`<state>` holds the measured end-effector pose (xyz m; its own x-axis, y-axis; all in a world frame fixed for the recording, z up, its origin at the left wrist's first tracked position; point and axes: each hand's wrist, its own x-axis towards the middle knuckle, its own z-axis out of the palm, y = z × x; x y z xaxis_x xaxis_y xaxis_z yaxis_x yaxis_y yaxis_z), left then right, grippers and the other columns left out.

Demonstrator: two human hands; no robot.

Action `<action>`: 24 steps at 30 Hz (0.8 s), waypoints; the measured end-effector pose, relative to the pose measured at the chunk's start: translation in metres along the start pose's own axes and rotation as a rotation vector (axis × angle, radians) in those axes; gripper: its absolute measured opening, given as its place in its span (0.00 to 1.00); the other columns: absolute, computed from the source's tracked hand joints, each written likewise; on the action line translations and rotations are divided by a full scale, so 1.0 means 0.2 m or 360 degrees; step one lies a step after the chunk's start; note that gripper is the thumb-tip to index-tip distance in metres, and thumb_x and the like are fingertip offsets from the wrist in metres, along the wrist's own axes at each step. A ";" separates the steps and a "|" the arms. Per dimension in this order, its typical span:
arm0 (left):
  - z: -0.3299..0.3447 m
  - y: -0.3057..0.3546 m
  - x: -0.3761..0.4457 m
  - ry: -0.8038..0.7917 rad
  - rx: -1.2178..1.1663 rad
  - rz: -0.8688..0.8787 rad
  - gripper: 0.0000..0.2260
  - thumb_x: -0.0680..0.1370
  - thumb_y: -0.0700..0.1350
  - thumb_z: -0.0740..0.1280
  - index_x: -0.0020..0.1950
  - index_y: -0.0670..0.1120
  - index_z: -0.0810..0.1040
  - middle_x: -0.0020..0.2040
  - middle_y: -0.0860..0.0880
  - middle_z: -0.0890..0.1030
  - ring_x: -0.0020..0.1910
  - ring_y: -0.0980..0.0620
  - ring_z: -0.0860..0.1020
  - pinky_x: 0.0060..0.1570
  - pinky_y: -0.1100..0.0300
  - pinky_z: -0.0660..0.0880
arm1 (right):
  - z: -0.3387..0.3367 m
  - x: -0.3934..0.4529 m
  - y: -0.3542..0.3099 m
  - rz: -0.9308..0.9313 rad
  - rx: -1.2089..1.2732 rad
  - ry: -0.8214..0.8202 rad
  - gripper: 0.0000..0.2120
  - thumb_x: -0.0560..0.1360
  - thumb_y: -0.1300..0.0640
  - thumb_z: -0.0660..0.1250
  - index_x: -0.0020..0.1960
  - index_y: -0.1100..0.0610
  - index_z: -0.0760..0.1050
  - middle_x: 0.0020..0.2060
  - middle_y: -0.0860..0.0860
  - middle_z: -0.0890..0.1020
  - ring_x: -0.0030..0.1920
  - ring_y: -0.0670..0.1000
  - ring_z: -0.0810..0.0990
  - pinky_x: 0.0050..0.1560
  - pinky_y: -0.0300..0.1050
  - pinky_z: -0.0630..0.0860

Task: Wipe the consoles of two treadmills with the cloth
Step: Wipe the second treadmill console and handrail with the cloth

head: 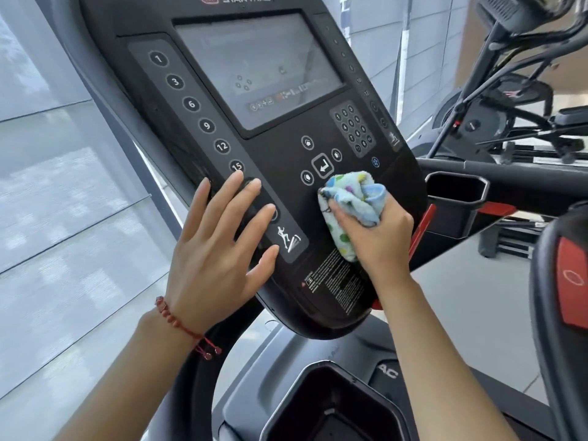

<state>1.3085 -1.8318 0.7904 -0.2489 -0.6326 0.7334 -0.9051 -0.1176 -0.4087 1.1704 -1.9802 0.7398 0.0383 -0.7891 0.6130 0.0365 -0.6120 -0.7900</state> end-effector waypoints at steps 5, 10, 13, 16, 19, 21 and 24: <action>0.03 0.06 0.02 0.0012 0.0010 0.0004 0.15 0.78 0.46 0.62 0.55 0.38 0.80 0.62 0.38 0.76 0.66 0.41 0.68 0.69 0.41 0.58 | -0.02 -0.25 -0.03 -0.0162 0.0185 -0.0121 0.12 0.65 0.52 0.75 0.46 0.48 0.77 0.37 0.48 0.81 0.39 0.43 0.80 0.41 0.30 0.75; 0.05 0.06 0.01 0.0038 0.0013 0.0011 0.14 0.77 0.46 0.62 0.54 0.39 0.81 0.60 0.39 0.77 0.65 0.42 0.70 0.70 0.44 0.57 | -0.05 -0.21 0.02 -0.0034 0.0192 -0.0136 0.11 0.65 0.51 0.75 0.46 0.50 0.78 0.37 0.39 0.80 0.39 0.42 0.81 0.40 0.34 0.77; 0.04 0.05 0.01 0.0023 0.0032 0.0026 0.14 0.77 0.46 0.62 0.54 0.39 0.81 0.60 0.40 0.77 0.65 0.43 0.70 0.69 0.44 0.58 | -0.07 -0.08 0.09 0.0229 0.0066 0.0034 0.11 0.66 0.52 0.76 0.45 0.53 0.79 0.36 0.43 0.81 0.39 0.45 0.80 0.42 0.40 0.77; 0.05 0.05 0.02 0.0019 0.0041 0.0018 0.14 0.77 0.46 0.62 0.54 0.39 0.81 0.61 0.40 0.77 0.65 0.43 0.70 0.69 0.43 0.58 | -0.10 0.12 0.19 0.0441 -0.0031 0.0131 0.12 0.67 0.48 0.74 0.47 0.52 0.79 0.36 0.45 0.80 0.42 0.48 0.79 0.44 0.40 0.73; 0.05 0.06 0.02 0.0018 0.0047 0.0007 0.14 0.76 0.46 0.62 0.55 0.39 0.81 0.61 0.40 0.77 0.64 0.43 0.70 0.69 0.44 0.58 | -0.12 0.33 0.31 0.0535 -0.0064 0.0273 0.16 0.67 0.46 0.73 0.50 0.54 0.79 0.41 0.50 0.82 0.48 0.53 0.80 0.50 0.43 0.75; 0.05 0.06 0.02 0.0017 0.0050 0.0011 0.14 0.76 0.46 0.62 0.55 0.39 0.81 0.61 0.40 0.77 0.65 0.43 0.70 0.69 0.43 0.58 | -0.13 0.44 0.39 0.0561 -0.0122 0.0297 0.18 0.68 0.45 0.72 0.51 0.56 0.79 0.46 0.54 0.83 0.51 0.54 0.80 0.50 0.41 0.74; 0.05 0.06 0.02 0.0013 0.0061 0.0012 0.14 0.77 0.46 0.62 0.55 0.39 0.81 0.61 0.40 0.76 0.65 0.43 0.70 0.69 0.43 0.58 | -0.14 0.58 0.43 0.0593 -0.0165 0.0281 0.19 0.68 0.44 0.72 0.51 0.57 0.79 0.49 0.55 0.83 0.52 0.55 0.80 0.53 0.44 0.75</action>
<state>1.3004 -1.8432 0.7827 -0.2588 -0.6276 0.7343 -0.8893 -0.1420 -0.4348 1.1505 -2.1257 0.7416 -0.1421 -0.9488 0.2821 -0.0483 -0.2780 -0.9594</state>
